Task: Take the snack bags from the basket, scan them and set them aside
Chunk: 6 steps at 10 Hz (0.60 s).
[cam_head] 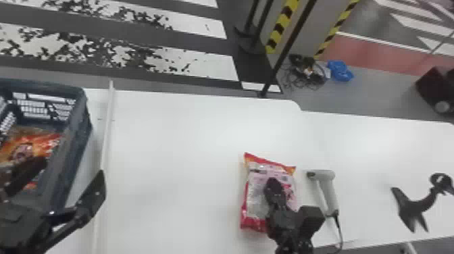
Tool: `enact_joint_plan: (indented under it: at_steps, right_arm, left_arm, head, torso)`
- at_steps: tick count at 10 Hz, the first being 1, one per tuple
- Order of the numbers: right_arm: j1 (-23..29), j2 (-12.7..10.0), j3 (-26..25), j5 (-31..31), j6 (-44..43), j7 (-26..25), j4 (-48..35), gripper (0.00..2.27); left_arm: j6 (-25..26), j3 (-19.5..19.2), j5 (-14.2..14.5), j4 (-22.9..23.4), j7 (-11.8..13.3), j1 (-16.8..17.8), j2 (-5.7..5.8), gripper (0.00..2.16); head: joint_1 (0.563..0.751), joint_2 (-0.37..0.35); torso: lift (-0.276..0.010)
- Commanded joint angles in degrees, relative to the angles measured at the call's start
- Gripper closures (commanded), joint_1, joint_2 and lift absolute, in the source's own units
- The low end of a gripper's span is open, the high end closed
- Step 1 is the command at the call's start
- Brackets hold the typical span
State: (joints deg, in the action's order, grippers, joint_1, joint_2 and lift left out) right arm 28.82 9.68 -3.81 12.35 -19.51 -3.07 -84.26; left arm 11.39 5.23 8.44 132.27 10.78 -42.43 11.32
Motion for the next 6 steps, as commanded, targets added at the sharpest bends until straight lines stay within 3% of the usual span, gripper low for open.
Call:
enact_joint_plan:
  at_steps: [1,6]
  right_arm:
    - [-0.4,0.6,-0.1,-0.7,-1.1,2.6,0.8,2.26]
    - [-1.9,1.2,0.6,-2.6,-0.7,6.3,3.8,2.26]
  left_arm:
    - [0.0,0.0,0.0,-0.1,0.0,0.1,0.02,0.07]
    - [0.0,-0.1,0.4,-0.4,0.2,0.2,0.20,0.07]
  head:
    - [0.695,-0.329]
    - [0.695,-0.304]
  torso:
    - [-0.075]
    - [-0.075]
